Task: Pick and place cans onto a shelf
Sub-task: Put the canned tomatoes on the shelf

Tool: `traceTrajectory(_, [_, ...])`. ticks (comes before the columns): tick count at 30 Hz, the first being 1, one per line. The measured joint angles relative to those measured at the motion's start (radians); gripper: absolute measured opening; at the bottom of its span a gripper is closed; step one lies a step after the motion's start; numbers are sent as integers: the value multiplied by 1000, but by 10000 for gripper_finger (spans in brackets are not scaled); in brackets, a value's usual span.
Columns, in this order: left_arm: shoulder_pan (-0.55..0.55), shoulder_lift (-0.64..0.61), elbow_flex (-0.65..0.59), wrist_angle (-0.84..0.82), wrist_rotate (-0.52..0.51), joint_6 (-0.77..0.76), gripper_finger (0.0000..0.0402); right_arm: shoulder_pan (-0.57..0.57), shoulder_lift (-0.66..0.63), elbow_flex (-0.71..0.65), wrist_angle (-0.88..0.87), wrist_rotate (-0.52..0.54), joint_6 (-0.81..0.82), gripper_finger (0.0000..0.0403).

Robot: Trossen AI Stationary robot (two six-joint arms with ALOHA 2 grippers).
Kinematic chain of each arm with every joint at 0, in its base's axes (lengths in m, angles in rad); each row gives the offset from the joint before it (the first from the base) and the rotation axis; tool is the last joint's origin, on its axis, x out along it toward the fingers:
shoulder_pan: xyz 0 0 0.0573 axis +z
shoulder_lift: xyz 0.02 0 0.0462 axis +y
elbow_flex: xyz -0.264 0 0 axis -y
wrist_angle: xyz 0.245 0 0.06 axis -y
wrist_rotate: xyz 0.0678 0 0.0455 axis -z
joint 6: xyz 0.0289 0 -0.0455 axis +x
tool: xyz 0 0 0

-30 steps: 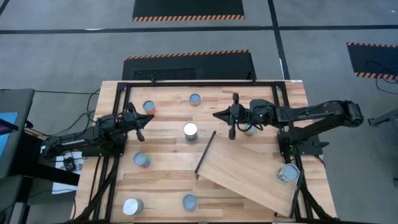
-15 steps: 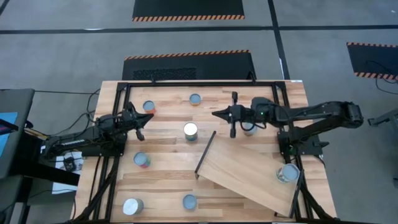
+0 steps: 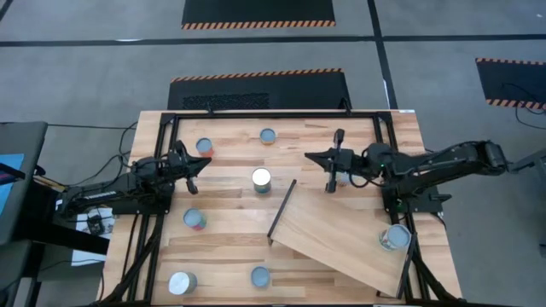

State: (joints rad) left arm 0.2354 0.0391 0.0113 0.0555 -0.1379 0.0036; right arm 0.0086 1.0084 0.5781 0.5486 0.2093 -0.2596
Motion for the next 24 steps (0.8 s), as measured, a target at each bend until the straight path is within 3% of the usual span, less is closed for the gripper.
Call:
traceTrajectory(7, [0, 0, 0, 5, -4, -23, 0, -3, -27, -1, -71, 7, -2, 4])
traceTrajectory(15, [0, 8, 11, -19, -21, -19, 0, 5, -56, -128, 133, -24, -27, 4])
traceTrajectory(24, [0, 115, 45, -11, -58, -39, 0, 5, -174, -230, 97, -25, 52, 3])
